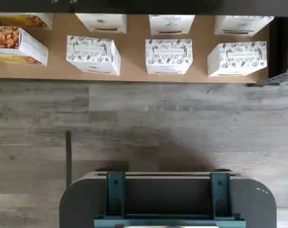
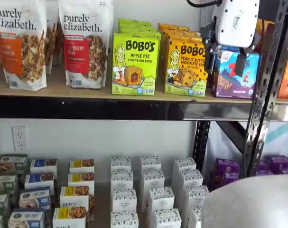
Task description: Pick up the orange box on the top shelf, the fifth box from the left
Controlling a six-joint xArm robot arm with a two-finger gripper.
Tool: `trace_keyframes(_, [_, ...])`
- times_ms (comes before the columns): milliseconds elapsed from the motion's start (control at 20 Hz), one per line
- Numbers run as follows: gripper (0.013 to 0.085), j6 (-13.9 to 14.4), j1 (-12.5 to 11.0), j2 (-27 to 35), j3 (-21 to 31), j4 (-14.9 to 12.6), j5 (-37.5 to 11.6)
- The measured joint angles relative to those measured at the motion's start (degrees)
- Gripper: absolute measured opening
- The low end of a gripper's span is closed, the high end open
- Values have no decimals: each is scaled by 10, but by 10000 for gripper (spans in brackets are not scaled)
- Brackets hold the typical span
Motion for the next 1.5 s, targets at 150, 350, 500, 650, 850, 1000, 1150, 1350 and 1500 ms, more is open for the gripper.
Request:
trace_keyframes(150, [850,-25,-47,-17,18,64,-26])
trace_keyframes(350, [850,-19,-39,-6,7,60,-15])
trace_keyframes(500, [850,-6,-15,6,-6,29,-2])
trace_keyframes(650, [850,0,-7,13,-14,20,2])
trace_keyframes(850, [850,0,-9,25,-24,24,0])
trace_keyframes(1000, [850,3,-5,38,-36,24,-1])
trace_keyframes(1150, [850,9,4,50,-48,18,-8])
trace_keyframes(1350, [850,17,14,81,-79,13,-19])
trace_keyframes(1500, [850,21,23,113,-113,-4,-22])
